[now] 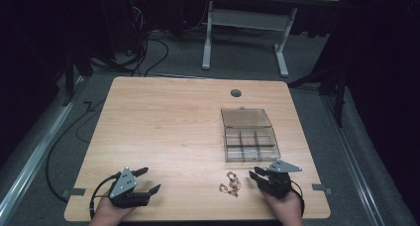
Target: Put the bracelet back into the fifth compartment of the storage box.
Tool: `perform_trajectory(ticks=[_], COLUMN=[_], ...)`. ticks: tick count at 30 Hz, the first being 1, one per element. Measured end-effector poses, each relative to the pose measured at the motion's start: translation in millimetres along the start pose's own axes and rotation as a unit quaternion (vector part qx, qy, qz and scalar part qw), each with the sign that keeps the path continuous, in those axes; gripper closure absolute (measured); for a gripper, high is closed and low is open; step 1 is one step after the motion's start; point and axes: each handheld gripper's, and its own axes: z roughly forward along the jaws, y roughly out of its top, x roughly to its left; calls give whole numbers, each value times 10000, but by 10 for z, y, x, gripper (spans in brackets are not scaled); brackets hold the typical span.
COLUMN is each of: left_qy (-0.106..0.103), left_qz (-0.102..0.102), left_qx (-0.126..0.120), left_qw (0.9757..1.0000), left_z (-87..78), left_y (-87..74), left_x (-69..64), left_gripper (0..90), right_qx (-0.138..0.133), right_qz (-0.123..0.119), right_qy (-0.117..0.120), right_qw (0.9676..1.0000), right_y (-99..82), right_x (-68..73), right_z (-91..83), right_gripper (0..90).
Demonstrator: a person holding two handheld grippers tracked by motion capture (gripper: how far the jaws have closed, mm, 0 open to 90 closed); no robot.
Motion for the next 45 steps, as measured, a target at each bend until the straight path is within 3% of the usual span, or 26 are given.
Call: perform_trajectory(ticks=[3, 14, 26, 29, 32, 33, 36, 37, 45], left_qy=[-14, -21, -24, -21, -11, -9, -11, -8, -9], left_qz=[0, 2, 4, 1, -8, -9, -15, -14, -10], left_qx=[21, 28, 14, 8, 6, 7, 7, 8, 14], left_qw=[10000, 10000, 10000, 10000, 10000, 10000, 10000, 10000, 10000], left_z=[3, 3, 1, -1, 1, 1, 3, 3, 4], left_y=[1, 1, 0, 0, 0, 1, 1, 1, 2], left_x=[2, 1, 1, 1, 2, 2, 4, 3, 3], left_gripper=[271, 270, 270, 270, 270, 270, 270, 270, 270], right_qx=[116, 121, 160, 149, 158, 95, 81, 54, 227], right_qz=[15, 119, 79, 65, -37, -53, -216, -308, -713], right_qy=[37, 70, 166, 170, 167, 264, 314, 481, 863], right_qw=[9999, 9998, 9997, 9997, 9997, 9996, 9992, 9984, 9935], right_y=[1, 1, 4, 5, 20, 47, 94, 140, 242], right_x=[-13, -19, -17, -9, 17, 54, 136, 218, 486], right_z=[22, 24, 29, 20, 11, 4, 11, 42, 204], right_gripper=[672, 667, 685, 712, 812, 900, 900, 900, 900])
